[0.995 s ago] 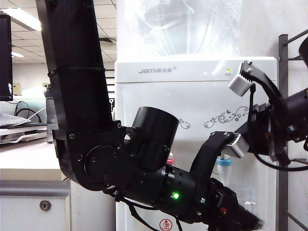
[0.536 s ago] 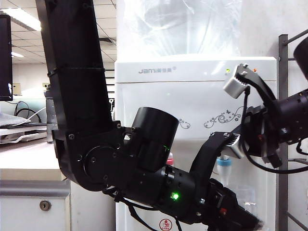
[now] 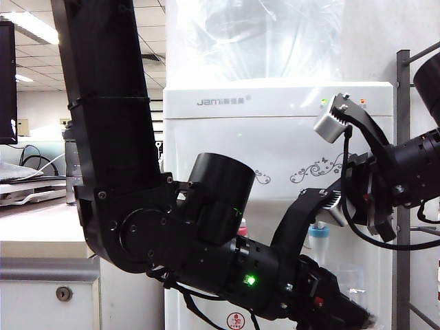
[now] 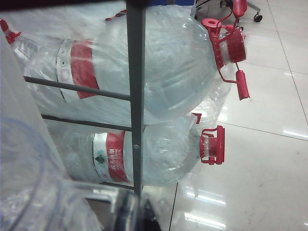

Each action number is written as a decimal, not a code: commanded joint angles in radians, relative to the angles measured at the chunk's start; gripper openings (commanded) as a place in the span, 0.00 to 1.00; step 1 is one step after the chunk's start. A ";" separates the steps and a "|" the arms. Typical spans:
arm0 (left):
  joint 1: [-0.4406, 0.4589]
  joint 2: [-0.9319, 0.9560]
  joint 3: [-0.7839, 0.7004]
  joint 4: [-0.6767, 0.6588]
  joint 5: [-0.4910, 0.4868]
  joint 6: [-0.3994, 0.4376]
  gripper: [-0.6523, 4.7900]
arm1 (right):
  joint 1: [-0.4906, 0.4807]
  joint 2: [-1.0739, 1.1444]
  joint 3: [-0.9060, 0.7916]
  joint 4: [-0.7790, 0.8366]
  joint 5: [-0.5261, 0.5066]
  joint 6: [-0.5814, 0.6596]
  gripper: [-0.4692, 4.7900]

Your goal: Pick up the plastic mug from the left desk, go to the cold water outlet of the water dispenser, press the vertical switch to get some water, then put the mug back on the desk.

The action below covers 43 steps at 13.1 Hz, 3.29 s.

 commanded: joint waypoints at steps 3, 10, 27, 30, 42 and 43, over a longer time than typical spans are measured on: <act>-0.002 -0.007 0.004 0.042 0.002 0.001 0.11 | 0.000 0.016 0.018 -0.086 0.027 0.028 0.09; -0.001 -0.007 0.004 0.042 0.002 0.001 0.11 | 0.000 0.015 0.018 -0.089 0.082 0.028 0.09; -0.001 -0.007 0.004 0.043 0.002 -0.014 0.11 | 0.000 0.015 0.019 -0.135 0.107 0.020 0.09; -0.001 -0.007 0.004 0.043 0.002 -0.014 0.11 | 0.000 0.015 0.019 -0.133 0.110 0.020 0.09; -0.001 -0.007 0.004 0.043 0.002 -0.014 0.11 | 0.000 0.015 0.019 -0.133 0.115 0.020 0.09; -0.001 -0.007 0.004 0.043 0.002 -0.014 0.11 | 0.000 0.015 0.019 -0.133 0.130 0.020 0.09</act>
